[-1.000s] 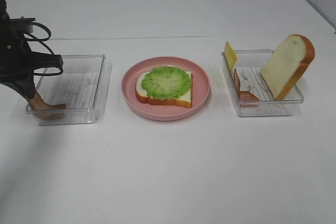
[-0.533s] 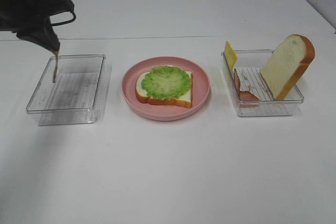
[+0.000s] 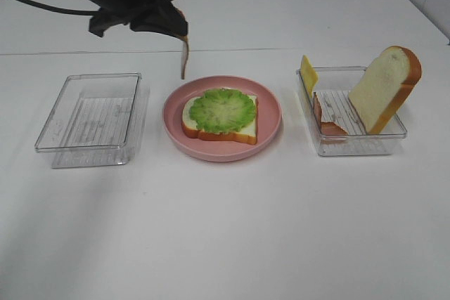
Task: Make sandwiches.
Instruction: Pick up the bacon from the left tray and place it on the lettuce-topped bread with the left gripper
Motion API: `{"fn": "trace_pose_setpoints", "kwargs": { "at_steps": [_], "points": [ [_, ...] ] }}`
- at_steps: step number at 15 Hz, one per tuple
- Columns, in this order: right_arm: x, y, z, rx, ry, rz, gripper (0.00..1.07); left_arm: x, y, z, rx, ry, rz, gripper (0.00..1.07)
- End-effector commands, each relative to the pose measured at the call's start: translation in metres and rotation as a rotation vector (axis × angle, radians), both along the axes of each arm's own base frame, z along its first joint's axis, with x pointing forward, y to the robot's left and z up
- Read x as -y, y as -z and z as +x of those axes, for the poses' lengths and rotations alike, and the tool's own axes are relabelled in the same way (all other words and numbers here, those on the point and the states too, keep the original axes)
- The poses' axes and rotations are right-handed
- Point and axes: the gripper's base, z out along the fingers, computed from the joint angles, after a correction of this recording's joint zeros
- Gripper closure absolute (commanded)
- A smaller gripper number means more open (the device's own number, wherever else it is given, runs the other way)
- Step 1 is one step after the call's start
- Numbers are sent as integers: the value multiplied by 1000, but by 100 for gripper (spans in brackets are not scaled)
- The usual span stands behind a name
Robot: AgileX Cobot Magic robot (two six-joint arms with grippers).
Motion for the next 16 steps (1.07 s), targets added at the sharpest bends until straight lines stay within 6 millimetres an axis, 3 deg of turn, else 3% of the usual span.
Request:
{"fn": "trace_pose_setpoints", "kwargs": {
  "at_steps": [1,4,8,12,16],
  "points": [
    [0,0,-1,18,2,-5,22,26,17,4,-6,34,-111,107],
    [0,0,-1,18,2,-5,22,51,49,9,-51,47,-245,107],
    [0,0,-1,18,2,-5,22,62,80,16,-96,82,-325,107],
    [0,0,-1,18,2,-5,22,56,91,19,-68,99,-219,107],
    [0,0,-1,18,2,-5,22,37,105,24,-89,50,-22,107]
  ]
}}
